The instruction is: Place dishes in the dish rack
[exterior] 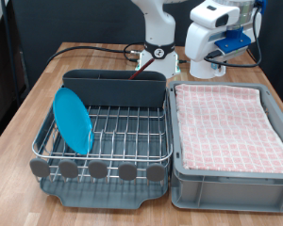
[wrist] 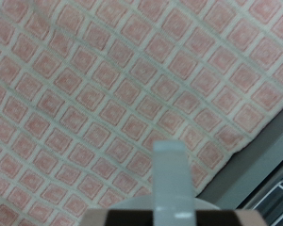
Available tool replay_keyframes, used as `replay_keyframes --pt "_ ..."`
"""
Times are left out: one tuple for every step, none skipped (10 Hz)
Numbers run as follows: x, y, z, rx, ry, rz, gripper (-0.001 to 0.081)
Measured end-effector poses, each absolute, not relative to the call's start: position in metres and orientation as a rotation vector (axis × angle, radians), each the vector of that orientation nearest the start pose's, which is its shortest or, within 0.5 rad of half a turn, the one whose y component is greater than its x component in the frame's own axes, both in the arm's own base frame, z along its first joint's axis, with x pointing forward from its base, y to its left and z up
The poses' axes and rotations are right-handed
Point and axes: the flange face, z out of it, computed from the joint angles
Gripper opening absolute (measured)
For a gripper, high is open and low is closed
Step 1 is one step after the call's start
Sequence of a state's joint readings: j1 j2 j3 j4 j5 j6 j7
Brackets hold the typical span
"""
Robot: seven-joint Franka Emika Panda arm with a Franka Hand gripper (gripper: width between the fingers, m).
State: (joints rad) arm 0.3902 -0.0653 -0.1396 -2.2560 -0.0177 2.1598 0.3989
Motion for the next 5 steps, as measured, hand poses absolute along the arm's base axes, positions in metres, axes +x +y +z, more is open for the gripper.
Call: replay_keyframes --pt "0.501 0.126 0.385 -3.153 0.221 0.044 0.0071" --pt "0.500 0.126 0.385 -3.154 0.221 0.047 0.0071" --pt "0.501 0.125 0.384 -3.153 0.224 0.047 0.0071" --pt "0.504 0.121 0.385 -3.149 0.236 0.028 0.0071" --pt "0.510 0.114 0.384 -3.145 0.249 0.011 0.0071"
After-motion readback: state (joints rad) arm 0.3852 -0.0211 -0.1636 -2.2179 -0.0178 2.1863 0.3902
